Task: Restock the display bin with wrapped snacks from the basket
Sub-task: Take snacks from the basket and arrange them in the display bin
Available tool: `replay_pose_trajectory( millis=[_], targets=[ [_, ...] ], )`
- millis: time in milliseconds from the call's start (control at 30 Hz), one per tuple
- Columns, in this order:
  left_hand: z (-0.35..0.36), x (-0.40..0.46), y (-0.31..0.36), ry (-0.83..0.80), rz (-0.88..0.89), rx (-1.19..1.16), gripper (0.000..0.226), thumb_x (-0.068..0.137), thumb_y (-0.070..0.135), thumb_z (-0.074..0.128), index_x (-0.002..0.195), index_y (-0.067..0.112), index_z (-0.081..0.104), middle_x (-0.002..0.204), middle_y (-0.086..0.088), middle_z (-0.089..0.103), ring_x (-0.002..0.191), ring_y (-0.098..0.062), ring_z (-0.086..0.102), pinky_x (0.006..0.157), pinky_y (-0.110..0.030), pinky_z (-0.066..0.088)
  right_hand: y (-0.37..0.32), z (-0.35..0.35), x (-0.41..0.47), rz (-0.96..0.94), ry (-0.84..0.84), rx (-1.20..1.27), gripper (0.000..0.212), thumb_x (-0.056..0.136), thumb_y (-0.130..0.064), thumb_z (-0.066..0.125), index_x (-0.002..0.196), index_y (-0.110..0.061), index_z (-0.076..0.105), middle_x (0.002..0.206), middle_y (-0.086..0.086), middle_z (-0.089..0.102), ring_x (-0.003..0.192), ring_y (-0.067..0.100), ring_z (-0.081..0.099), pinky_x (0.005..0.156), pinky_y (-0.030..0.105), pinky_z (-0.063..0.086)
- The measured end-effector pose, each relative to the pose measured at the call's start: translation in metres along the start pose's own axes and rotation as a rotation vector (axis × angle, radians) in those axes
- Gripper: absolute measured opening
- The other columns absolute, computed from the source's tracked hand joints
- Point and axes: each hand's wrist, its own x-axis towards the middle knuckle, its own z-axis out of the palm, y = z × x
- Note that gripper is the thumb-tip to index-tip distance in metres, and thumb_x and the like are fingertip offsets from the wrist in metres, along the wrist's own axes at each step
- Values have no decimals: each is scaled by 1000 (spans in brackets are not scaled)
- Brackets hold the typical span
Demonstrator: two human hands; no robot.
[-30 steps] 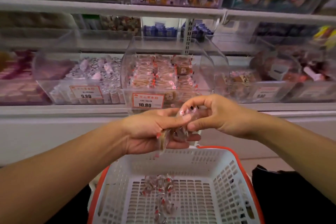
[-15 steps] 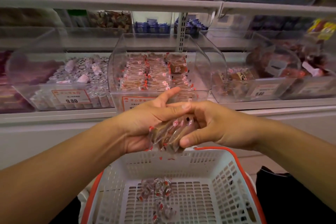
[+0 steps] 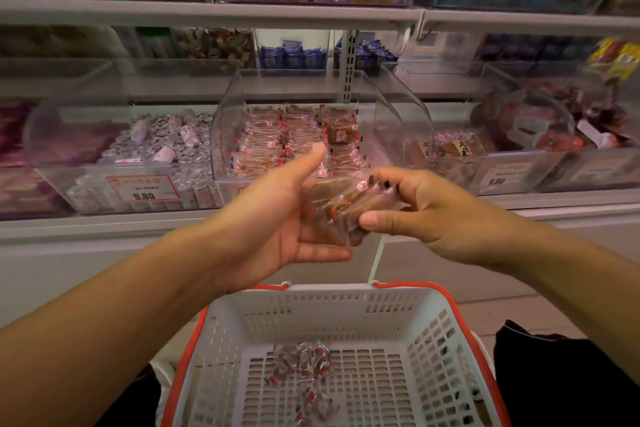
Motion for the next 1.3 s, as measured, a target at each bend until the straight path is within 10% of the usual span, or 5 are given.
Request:
replay_pose_trajectory(
  millis=[167,400,667,967,1300],
  targets=[
    [16,7,-17,254,134,-93,46,102,45,40,90,14,72,73,-10,63,50,-16,51,45,-25,40,9,32,3,-82,49,-63,42,95,-27,60,132,-19,42,114,-1,70,110,11,65,98,36,51],
    [11,14,-10,465,351,500,37,100,47,45,82,20,62,48,14,58,41,1,50,44,-17,39,-7,29,3,-295,307,-422,50,77,-29,85,118,-27,57,103,-13,68,94,4,68,79,19,53],
    [8,24,30,389,346,154,53,99,60,29,103,18,60,100,-11,73,83,-22,69,75,-40,55,-54,-17,43,-217,192,-818,26,74,-35,81,94,-26,67,85,-8,70,76,9,65,71,33,53],
    [-66,47,40,635,631,1477,28,100,29,43,124,19,54,120,0,56,108,-17,52,91,-31,42,-21,-81,174,131,80,-1457,37,77,-45,79,91,-17,60,88,1,62,76,18,57,63,32,45],
    [-74,55,28,532,470,1616,26,102,37,35,114,21,51,110,-1,57,97,-21,54,82,-41,47,0,-76,217,271,-124,-1562,76,86,-43,72,147,-14,35,144,11,44,117,31,54,97,40,47]
  ],
)
